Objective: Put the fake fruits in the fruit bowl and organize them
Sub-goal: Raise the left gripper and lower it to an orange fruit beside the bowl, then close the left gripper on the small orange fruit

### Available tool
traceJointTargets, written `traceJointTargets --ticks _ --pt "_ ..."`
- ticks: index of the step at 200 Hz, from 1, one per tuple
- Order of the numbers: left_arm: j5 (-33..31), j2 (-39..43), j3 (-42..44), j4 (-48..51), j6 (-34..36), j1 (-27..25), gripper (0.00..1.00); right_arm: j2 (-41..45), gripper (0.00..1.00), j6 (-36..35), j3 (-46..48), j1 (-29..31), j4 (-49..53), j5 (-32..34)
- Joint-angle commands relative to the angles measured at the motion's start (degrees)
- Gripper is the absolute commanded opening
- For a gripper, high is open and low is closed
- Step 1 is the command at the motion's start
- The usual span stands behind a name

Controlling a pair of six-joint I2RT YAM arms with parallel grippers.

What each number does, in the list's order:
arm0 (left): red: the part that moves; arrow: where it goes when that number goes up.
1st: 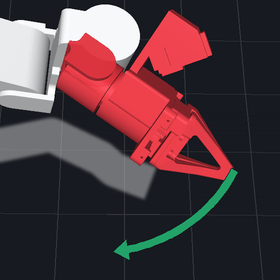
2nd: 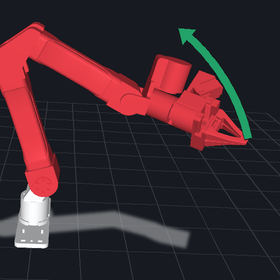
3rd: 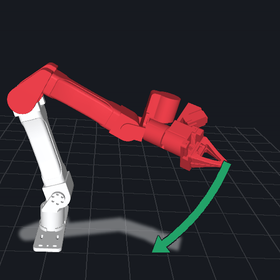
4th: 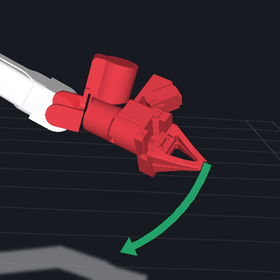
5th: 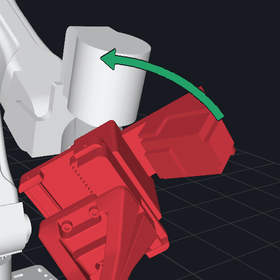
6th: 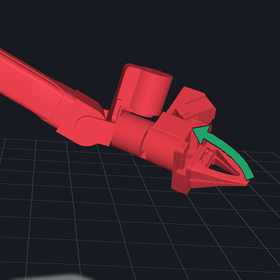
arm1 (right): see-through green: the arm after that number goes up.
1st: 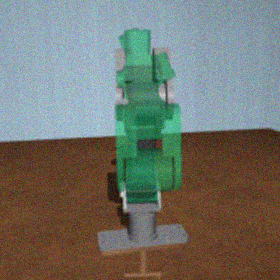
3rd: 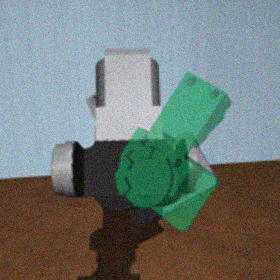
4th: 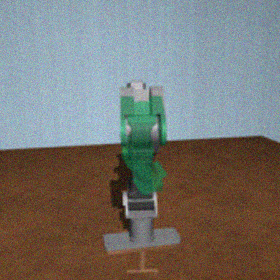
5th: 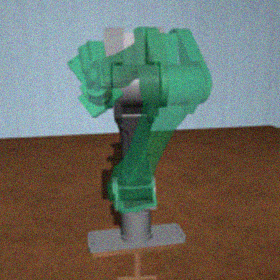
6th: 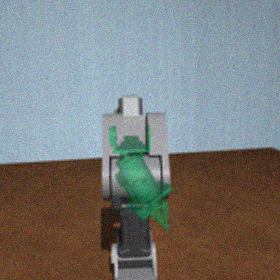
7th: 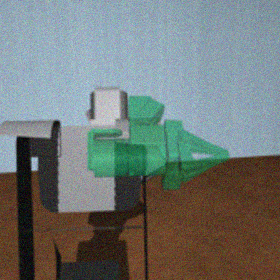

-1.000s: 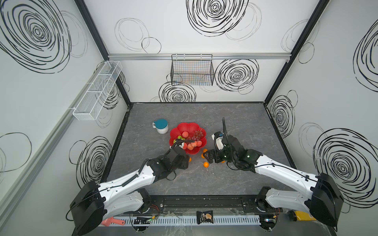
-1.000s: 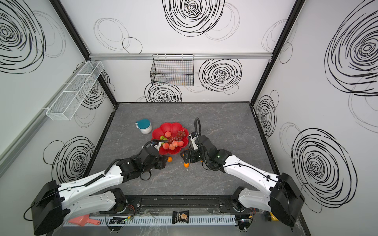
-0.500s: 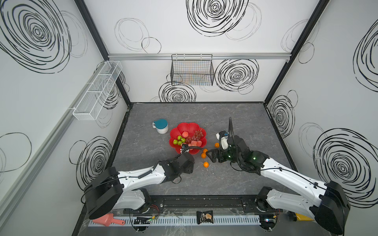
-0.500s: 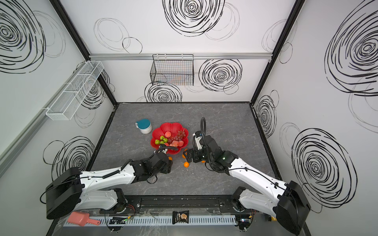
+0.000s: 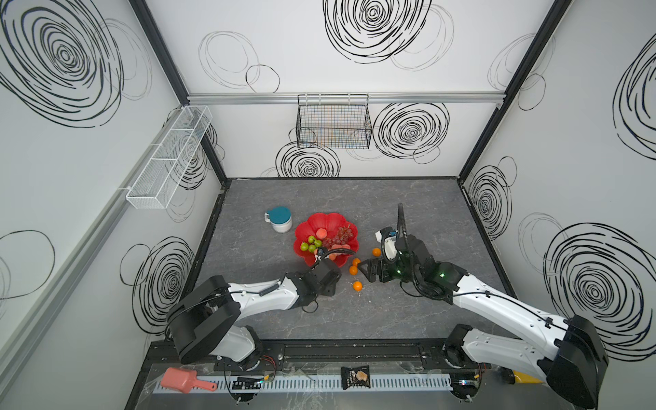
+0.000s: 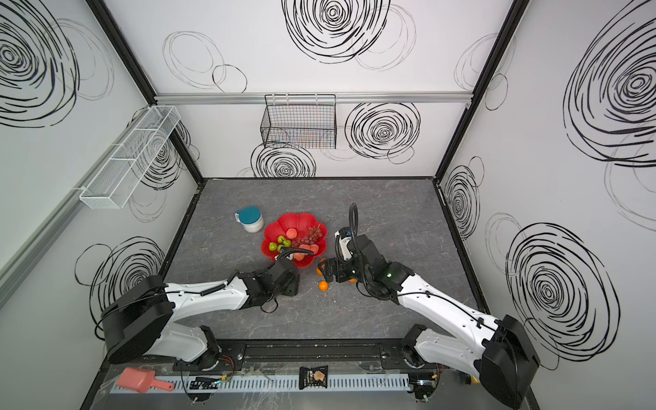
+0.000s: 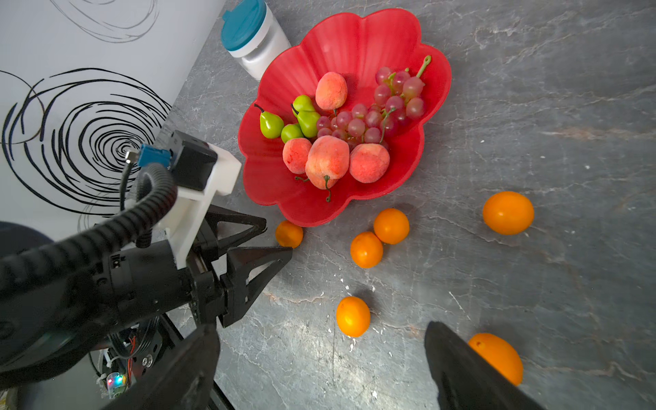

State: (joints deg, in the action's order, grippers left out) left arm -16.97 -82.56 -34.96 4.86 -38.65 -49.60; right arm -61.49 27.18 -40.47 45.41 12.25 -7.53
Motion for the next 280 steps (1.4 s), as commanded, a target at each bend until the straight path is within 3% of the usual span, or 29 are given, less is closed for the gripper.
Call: traceJointTargets --ticks 1,175,229,280 --pt "0.27 -1.31 -1.56 -2.47 0.76 0.98 0.62 0.75 0.95 -0.28 0.74 -0.67 0.19 -0.32" --pt "2.56 -4.56 -2.48 -3.83 1.32 1.67 0.37 1.79 0.95 -0.72 1.01 -2.00 1.15 -1.96" --pt "2.74 -1.71 -2.31 -1.44 0.52 -0.26 0.34 3.64 0.95 -0.13 1.83 -2.00 1.60 -1.52" --pt "1.94 7.29 0.20 2.95 -2.36 -3.39 0.35 4.54 0.95 -0.20 2.23 -1.99 1.62 -0.74"
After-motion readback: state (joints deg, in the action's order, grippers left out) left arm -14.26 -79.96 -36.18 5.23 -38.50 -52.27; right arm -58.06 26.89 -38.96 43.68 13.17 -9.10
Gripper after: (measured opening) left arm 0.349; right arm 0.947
